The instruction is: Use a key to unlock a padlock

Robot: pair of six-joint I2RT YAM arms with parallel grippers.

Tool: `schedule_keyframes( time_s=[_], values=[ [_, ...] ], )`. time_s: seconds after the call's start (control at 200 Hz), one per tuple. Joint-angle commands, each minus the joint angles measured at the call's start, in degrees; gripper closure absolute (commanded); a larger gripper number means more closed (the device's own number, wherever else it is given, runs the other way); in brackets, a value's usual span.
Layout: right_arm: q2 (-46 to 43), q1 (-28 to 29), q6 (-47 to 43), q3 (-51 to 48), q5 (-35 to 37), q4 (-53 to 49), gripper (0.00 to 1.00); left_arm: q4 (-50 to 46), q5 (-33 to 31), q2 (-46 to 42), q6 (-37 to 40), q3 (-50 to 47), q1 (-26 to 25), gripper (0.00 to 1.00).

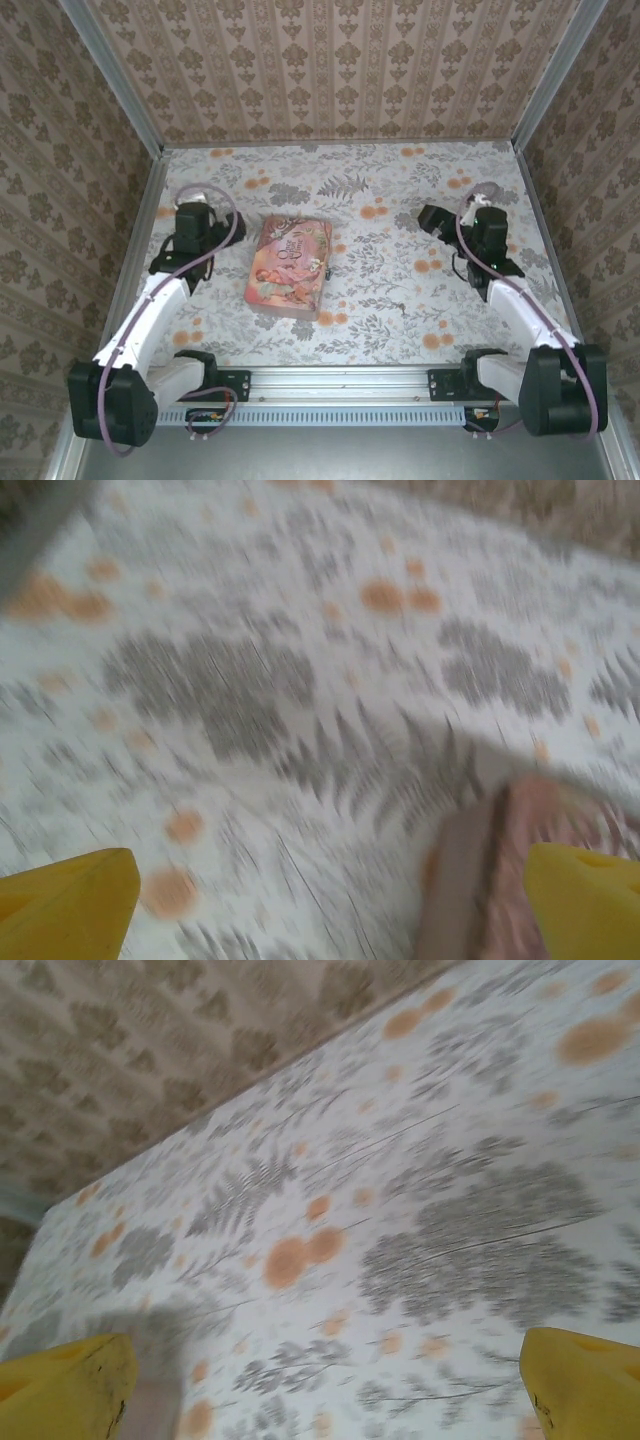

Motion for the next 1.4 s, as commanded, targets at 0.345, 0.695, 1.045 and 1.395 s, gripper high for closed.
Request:
schedule_keyframes(
  time_s=[0.345,0.695,1.045,1.395],
  values=[
    [34.3,16.8,-0.6,35.3,-9.7,-16.7,0.14,-23.4,-4.2,-13.6,-38.9,-6.7,-25.5,0.00],
    [52.7,23.7,-0.5,52.4,-10.4,-20.0,0.19,-14.7,-3.9,-9.3,-48.4,-11.2,-40.2,0.00],
    [55.6,25.6,2.0,53.6,-19.3,-17.7,0.24,-10.2,-3.8,-4.5,-43.6,-10.0,-34.3,0.00],
    [45.1,25.6,6.7,36.2,-20.5,-6.4,0.31,-0.8,6.3,5.2,-31.3,-5.7,-21.1,0.00]
  ],
)
